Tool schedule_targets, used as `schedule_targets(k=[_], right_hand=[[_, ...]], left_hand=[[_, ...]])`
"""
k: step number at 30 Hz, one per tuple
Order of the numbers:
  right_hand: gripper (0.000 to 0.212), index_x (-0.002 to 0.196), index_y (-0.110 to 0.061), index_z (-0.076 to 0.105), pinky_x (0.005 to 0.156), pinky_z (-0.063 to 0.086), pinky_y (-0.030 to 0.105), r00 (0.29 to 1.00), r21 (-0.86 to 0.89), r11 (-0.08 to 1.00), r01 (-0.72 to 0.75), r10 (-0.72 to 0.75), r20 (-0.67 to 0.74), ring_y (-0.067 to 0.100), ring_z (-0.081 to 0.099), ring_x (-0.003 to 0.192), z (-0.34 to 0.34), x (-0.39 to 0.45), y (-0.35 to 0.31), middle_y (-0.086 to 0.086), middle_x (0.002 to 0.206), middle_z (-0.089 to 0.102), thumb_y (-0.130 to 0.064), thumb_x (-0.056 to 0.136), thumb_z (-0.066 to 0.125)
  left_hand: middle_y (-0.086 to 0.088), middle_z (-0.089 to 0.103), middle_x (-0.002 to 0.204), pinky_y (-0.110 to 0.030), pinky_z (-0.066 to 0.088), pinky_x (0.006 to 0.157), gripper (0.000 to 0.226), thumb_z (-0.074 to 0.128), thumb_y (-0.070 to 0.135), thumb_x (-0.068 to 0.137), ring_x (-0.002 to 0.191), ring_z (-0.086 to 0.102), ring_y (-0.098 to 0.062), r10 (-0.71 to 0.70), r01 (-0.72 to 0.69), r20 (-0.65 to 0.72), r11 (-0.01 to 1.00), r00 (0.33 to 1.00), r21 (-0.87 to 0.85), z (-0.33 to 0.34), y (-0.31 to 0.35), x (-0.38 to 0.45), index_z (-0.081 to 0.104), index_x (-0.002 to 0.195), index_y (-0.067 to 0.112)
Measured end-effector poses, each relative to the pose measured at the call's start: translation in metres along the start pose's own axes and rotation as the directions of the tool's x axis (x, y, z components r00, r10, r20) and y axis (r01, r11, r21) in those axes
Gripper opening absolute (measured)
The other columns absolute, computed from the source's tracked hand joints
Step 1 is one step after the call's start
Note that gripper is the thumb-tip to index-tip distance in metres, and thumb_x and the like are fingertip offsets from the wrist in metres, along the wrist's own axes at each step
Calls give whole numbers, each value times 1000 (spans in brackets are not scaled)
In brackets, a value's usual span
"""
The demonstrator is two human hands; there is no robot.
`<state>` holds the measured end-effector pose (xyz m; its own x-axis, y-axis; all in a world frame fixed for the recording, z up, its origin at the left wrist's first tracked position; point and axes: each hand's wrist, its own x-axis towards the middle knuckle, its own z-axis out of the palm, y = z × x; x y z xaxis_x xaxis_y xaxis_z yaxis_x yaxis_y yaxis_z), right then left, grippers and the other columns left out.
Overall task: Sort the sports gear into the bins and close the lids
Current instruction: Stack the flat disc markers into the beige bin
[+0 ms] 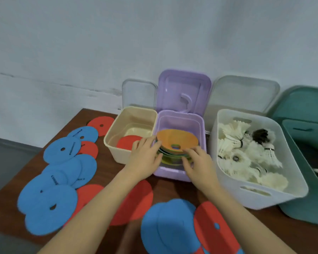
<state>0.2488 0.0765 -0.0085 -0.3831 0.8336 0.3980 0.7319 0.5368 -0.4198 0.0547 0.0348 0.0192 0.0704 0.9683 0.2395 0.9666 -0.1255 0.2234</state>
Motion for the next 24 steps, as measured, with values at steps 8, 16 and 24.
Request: schedule_targets(k=[8,16,24], right_hand=[[25,101,-9,67,65,50,36,996,88,992,-88,90,-17,26,60,78,-34,-107,43,5,85,59,-22,85,53],[48,127,-10,54,89,41,42,853,-194,884,-425,463,239,35,50,107,-28,-184,87,12,122,53,-37,88,58],[92,148,-11,15,111,17,43,676,-397,718,-571,686,269,31,14,141,-1,-226,111,12,156,8,-70,83,40]], left_hand=[[-9,50,131,-42,33,93,44,44,33,86,118,45,-31,-101,112,103,988,990,-105,48,84,-72,57,123,15],[-2,30,146,-36,22,103,49,42,36,94,131,27,-23,-152,186,399,981,904,-49,108,127,-107,35,141,24],[-10,11,155,-42,16,110,72,44,44,92,139,16,-30,-131,142,567,990,813,25,156,150,-113,7,149,20]])
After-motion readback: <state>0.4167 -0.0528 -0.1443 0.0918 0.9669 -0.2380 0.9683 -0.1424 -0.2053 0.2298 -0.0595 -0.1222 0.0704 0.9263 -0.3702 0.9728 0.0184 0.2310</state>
